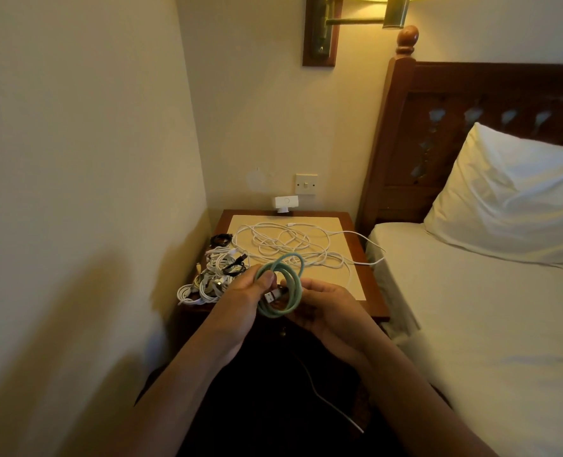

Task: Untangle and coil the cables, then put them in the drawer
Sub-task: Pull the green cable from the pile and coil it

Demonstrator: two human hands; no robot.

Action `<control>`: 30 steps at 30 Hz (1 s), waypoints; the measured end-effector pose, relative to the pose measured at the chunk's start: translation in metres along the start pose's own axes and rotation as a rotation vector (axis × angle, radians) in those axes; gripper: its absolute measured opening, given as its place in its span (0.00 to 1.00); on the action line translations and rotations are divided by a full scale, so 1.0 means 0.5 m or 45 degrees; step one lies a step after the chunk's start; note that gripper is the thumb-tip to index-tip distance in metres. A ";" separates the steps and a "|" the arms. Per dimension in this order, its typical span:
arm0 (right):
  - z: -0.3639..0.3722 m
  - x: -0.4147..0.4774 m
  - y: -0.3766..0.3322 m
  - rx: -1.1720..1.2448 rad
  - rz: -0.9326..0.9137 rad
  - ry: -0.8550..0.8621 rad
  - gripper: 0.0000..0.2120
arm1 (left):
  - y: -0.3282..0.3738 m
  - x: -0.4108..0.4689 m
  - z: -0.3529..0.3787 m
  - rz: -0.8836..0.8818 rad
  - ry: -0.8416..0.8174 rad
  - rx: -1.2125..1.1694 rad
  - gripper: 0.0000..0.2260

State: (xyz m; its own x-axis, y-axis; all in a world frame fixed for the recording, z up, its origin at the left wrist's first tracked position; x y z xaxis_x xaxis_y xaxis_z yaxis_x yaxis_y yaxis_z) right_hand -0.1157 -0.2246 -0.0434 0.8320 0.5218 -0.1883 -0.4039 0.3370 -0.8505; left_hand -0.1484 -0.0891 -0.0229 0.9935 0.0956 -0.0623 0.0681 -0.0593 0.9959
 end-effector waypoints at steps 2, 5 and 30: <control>0.000 -0.002 0.009 0.098 0.085 -0.031 0.13 | 0.004 0.001 -0.004 0.049 0.042 0.110 0.11; 0.006 -0.003 0.014 0.208 0.154 -0.101 0.16 | 0.000 0.005 -0.006 0.096 0.082 0.247 0.10; -0.014 -0.058 0.012 -1.404 -0.636 0.400 0.12 | -0.058 -0.022 0.013 -0.266 0.077 -0.725 0.17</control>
State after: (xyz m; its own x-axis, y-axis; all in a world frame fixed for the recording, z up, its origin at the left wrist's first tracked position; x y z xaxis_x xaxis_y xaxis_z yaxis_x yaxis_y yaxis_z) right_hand -0.1393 -0.2432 -0.0463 0.9183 0.2654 0.2937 0.3892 -0.4706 -0.7918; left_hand -0.1605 -0.0949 -0.0514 0.9563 0.1053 -0.2727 0.1846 0.5058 0.8427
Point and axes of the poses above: each hand's wrist, its own x-axis towards the middle knuckle, its own z-axis out of the palm, y = z × x, the point moved 6 cm from there along x, towards the middle knuckle, and after that the axes turned 5 degrees about x, right-handed, at the moved point
